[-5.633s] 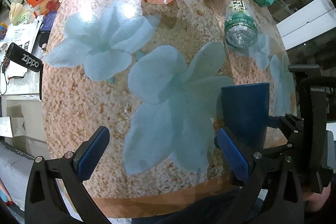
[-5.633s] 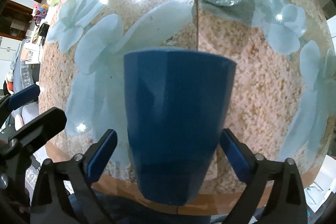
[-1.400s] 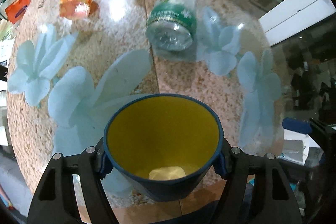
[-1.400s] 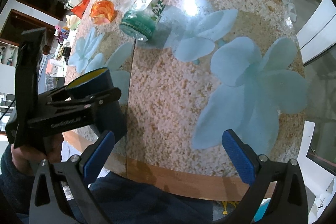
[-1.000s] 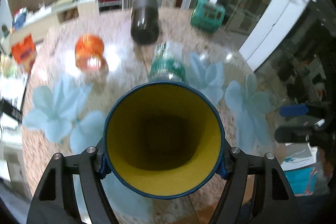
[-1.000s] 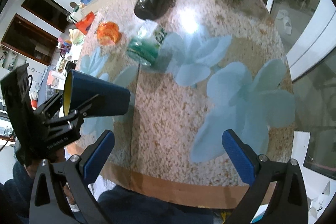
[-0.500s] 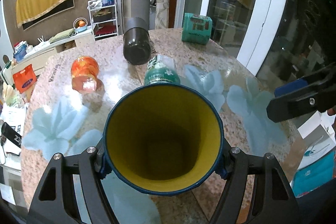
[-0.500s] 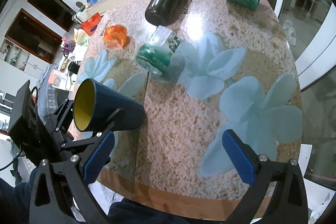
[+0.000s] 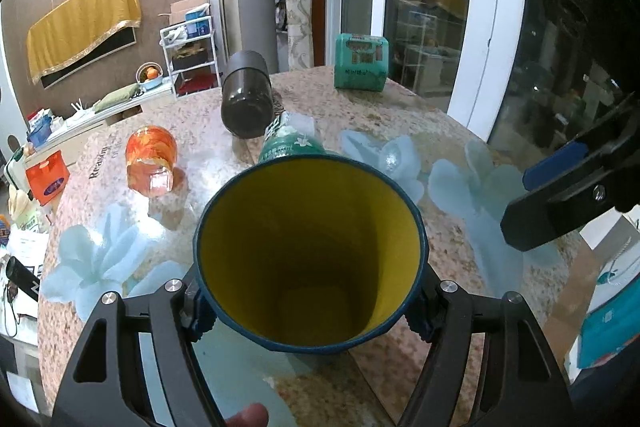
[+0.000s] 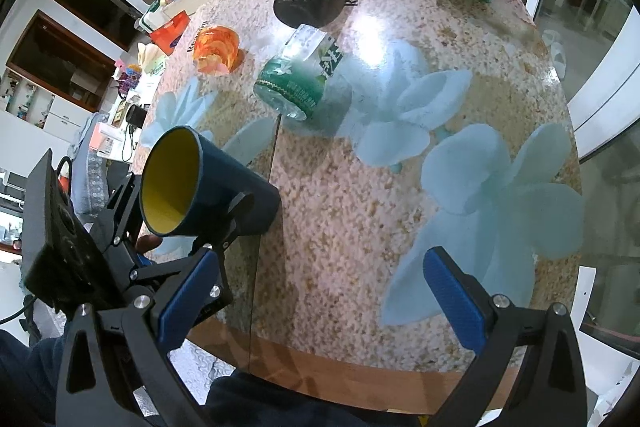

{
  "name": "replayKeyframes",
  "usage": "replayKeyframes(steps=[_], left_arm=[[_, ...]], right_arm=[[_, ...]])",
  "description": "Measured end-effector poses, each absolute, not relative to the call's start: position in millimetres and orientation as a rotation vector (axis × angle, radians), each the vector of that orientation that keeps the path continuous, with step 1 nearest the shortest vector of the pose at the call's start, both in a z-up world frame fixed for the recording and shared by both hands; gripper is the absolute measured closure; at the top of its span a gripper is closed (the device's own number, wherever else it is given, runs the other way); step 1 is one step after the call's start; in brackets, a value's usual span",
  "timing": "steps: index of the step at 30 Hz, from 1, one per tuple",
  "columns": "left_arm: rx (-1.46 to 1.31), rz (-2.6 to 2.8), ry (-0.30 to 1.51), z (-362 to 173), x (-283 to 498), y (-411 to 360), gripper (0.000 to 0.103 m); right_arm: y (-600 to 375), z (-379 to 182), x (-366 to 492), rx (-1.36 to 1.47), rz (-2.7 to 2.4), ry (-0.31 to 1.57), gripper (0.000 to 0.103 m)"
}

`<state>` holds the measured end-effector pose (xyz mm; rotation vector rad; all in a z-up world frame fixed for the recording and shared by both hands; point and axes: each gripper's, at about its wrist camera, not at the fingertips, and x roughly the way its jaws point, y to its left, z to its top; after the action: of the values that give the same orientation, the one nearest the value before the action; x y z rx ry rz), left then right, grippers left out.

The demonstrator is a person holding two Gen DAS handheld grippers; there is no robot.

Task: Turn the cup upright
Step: 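Lift and rotate the blue cup with the left gripper, opening upward, then set the blue cup upright on the table and open the left gripper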

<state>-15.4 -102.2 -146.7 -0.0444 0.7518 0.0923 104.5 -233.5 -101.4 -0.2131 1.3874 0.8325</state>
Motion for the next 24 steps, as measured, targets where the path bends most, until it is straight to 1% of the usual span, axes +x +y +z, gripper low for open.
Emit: replayKeyframes(steps=[4, 5, 7, 8, 9, 17, 24], left_arm=[[-0.065, 0.109, 0.786, -152, -14, -100, 0.025], [-0.076, 0.111, 0.795, -154, -14, -98, 0.023], [-0.088, 0.117, 0.8, -154, -14, -96, 0.016], [-0.095, 0.118, 0.795, -154, -15, -95, 0.006], [-0.096, 0.118, 0.793, -153, -16, -95, 0.0], [-0.137, 0.02, 0.85, -149, -16, -93, 0.0], [-0.201, 0.005, 0.885, -126, -24, -85, 0.0]], right_arm=[[-233, -104, 105, -0.218, 0.829, 1.412, 0.0], [-234, -105, 105, -0.217, 0.828, 1.415, 0.0], [-234, -105, 105, -0.22, 0.83, 1.419, 0.0], [-234, -106, 104, -0.224, 0.831, 1.421, 0.0], [-234, -105, 104, -0.225, 0.834, 1.421, 0.0], [-230, -102, 101, -0.219, 0.849, 1.412, 0.0], [-226, -87, 98, -0.2, 0.868, 1.374, 0.0]])
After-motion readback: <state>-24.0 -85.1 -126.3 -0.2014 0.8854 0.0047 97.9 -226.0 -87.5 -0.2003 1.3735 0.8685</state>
